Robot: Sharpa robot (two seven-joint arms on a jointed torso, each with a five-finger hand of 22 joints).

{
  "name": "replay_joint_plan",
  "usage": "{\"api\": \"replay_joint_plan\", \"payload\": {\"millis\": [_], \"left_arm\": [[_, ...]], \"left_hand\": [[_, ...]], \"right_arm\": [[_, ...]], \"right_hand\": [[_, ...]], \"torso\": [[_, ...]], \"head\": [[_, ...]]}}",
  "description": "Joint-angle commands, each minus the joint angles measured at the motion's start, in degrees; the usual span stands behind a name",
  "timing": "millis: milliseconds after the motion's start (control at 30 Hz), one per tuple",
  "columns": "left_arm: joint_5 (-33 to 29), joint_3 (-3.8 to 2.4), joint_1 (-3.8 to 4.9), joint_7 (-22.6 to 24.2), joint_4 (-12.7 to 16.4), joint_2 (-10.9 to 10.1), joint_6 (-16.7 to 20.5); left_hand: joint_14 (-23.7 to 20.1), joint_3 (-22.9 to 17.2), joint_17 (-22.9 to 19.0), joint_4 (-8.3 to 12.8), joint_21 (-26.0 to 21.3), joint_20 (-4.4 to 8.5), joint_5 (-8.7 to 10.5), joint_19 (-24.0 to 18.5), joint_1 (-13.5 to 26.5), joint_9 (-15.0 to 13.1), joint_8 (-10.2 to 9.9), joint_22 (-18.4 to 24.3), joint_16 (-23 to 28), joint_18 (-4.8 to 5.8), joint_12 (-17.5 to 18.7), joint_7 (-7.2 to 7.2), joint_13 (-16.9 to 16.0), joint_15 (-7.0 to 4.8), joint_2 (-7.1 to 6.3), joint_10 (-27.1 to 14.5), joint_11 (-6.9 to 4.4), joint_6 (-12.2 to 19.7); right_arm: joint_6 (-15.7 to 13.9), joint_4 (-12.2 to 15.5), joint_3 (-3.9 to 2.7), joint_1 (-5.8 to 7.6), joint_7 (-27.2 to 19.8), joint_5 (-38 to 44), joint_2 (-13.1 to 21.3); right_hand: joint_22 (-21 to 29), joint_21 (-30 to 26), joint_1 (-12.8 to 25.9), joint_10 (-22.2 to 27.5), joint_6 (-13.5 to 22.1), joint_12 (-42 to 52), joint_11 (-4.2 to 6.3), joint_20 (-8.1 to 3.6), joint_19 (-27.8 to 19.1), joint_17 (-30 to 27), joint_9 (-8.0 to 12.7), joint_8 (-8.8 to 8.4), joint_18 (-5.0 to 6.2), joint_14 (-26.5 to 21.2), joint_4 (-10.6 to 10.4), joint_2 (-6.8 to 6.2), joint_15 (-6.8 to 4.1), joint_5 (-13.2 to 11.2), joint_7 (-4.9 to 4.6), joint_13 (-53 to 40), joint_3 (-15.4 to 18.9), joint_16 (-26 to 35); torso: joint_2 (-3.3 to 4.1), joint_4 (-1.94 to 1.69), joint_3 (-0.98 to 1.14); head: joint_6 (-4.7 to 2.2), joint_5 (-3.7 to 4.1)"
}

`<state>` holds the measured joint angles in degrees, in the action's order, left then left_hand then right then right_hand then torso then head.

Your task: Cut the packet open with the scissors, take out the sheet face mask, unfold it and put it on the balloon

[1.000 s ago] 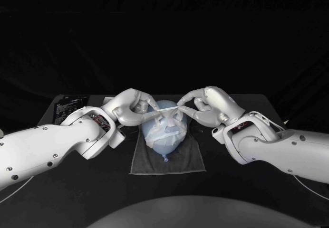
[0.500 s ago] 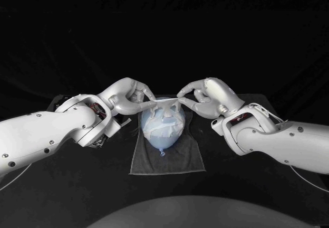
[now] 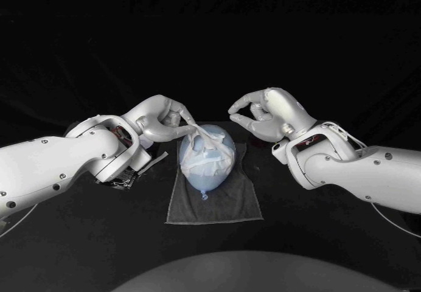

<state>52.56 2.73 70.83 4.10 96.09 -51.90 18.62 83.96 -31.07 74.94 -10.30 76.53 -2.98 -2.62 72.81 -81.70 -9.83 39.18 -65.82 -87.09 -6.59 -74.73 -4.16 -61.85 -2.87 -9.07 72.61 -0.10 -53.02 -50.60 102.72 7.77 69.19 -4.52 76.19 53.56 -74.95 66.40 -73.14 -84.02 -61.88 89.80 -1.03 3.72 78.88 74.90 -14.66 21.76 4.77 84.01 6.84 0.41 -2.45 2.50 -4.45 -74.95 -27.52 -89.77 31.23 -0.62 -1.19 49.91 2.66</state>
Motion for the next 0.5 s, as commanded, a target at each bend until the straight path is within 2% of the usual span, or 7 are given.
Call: {"api": "replay_joint_plan", "payload": {"millis": [33, 100, 200, 300, 333, 400, 500], "left_arm": [[-0.8, -0.09, 0.70, -0.7, 0.0, 0.0, -1.1], [-0.8, -0.09, 0.98, -0.9, 0.0, 0.0, -1.3], [-0.9, -0.08, 1.28, -1.2, -0.2, 0.1, -1.7], [-0.9, -0.08, 1.44, -1.5, -0.3, 0.2, -2.1], [-0.9, -0.07, 1.48, -1.6, -0.3, 0.3, -2.3], [-0.9, -0.07, 1.54, -1.9, -0.4, 0.3, -2.6], [-0.8, -0.07, 1.59, -2.2, -0.5, 0.3, -3.0]], "left_hand": [[3.3, 0.2, 6.9, -0.6, 0.3, -0.05, -0.15, 0.6, 0.9, -5.7, 0.4, -0.3, -0.2, 1.08, -0.5, 0.51, -0.3, -0.46, -0.28, 0.7, -0.10, -0.3], [3.4, 0.4, 7.0, -0.7, 0.5, 0.00, -0.15, 0.7, 1.1, -5.7, 0.5, -0.5, -0.3, 1.12, -0.5, 0.57, -0.4, -0.52, -0.43, 0.8, -0.16, -0.4], [3.4, 0.4, 7.1, -0.7, 0.5, 0.01, -0.15, 0.7, 1.1, -5.7, 0.5, -0.6, -0.3, 1.13, -0.5, 0.59, -0.5, -0.53, -0.45, 0.8, -0.17, -0.4], [3.4, 0.3, 7.1, -0.6, 0.5, 0.06, -0.16, 0.7, 0.9, -5.7, 0.5, -0.5, -0.3, 1.12, -0.5, 0.74, -0.4, -0.62, -0.54, 0.8, -0.29, -0.4], [3.4, 0.3, 7.1, -0.6, 0.5, 0.06, -0.16, 0.7, 0.9, -5.7, 0.5, -0.5, -0.3, 1.12, -0.5, 0.74, -0.4, -0.62, -0.54, 0.8, -0.29, -0.4], [3.4, 0.3, 7.1, -0.5, 0.6, 0.08, -0.16, 0.8, 0.8, -5.7, 0.5, -0.7, -0.3, 1.16, -0.6, 0.77, -0.5, -0.65, -0.56, 0.9, -0.33, -0.4], [3.4, 0.2, 7.1, -0.4, 0.6, 0.10, -0.17, 0.9, 0.8, -5.7, 0.6, -0.7, -0.3, 1.17, -0.6, 0.80, -0.6, -0.68, -0.61, 0.9, -0.36, -0.4]], "right_arm": [[0.1, -0.2, -0.09, 0.25, 0.8, 0.6, -0.2], [2.1, -0.3, -0.11, 0.36, 2.0, 1.1, -0.2], [8.5, -1.5, -0.12, 0.69, 5.3, 1.6, -0.6], [13.5, -3.0, -0.10, 0.90, 7.5, 1.3, -1.2], [14.6, -3.3, -0.09, 0.94, 7.8, 1.2, -1.4], [16.5, -4.1, -0.06, 1.01, 8.1, 1.1, -1.8], [18.0, -5.1, -0.02, 1.06, 8.0, 2.0, -2.3]], "right_hand": [[-8.7, 0.1, 0.0, -6.0, -0.4, 0.2, 0.56, -0.13, 0.4, 15.1, -1.8, 0.41, 0.03, 6.0, -0.1, 0.31, -0.22, 0.3, -0.18, -15.1, -0.4, -0.2], [-8.6, 0.0, 0.0, -6.0, -0.4, 0.2, 0.56, -0.13, 0.3, 15.1, -1.8, 0.42, 0.05, 6.0, -0.1, 0.29, -0.22, 0.3, -0.18, -15.1, -0.4, -0.2], [-8.1, -1.9, 0.7, -6.0, -0.1, 0.2, 0.47, -0.11, -0.6, 15.1, -1.9, 0.52, 0.42, 6.0, -0.7, 0.19, -0.11, 0.3, -0.25, -15.1, -0.5, -0.2], [-7.2, -5.2, 1.7, -6.0, 1.2, 0.2, 0.39, 0.04, -2.4, 15.1, -2.2, 0.52, 1.03, 6.0, -1.3, -1.25, -0.04, 0.2, -0.30, -15.1, 0.0, -0.2], [-6.5, -7.5, 3.0, -6.0, 2.6, 0.2, 0.08, 0.17, -3.6, 15.1, -2.0, -0.08, 1.41, 6.0, -2.1, -3.05, 0.24, 0.3, -0.82, -15.1, 1.4, -0.2], [-5.8, -9.9, 4.1, -5.2, 6.9, -0.9, -1.84, 1.01, -5.1, 15.1, -0.9, -2.93, 1.57, 6.0, -3.0, -6.03, 1.61, 0.3, -2.94, -14.0, 3.5, -0.2], [-5.5, -11.1, 2.7, -4.9, 8.3, -1.3, -2.83, 1.86, -5.8, 14.9, -0.4, -4.41, 1.65, 5.9, -2.8, -6.84, 2.65, 0.3, -4.04, -13.6, 4.1, -0.2]], "torso": [[0.01, 0.00, 0.03], [0.01, 0.00, 0.04], [-0.03, 0.06, 0.02], [-0.02, 0.12, -0.01], [0.02, 0.09, 0.00], [0.04, 0.09, 0.02], [0.03, 0.10, 0.04]], "head": [[-0.25, -0.19], [-0.42, -0.21], [-0.63, -0.16], [-0.69, -0.09], [-0.77, -0.07], [-0.80, -0.14], [-0.95, -0.02]]}}
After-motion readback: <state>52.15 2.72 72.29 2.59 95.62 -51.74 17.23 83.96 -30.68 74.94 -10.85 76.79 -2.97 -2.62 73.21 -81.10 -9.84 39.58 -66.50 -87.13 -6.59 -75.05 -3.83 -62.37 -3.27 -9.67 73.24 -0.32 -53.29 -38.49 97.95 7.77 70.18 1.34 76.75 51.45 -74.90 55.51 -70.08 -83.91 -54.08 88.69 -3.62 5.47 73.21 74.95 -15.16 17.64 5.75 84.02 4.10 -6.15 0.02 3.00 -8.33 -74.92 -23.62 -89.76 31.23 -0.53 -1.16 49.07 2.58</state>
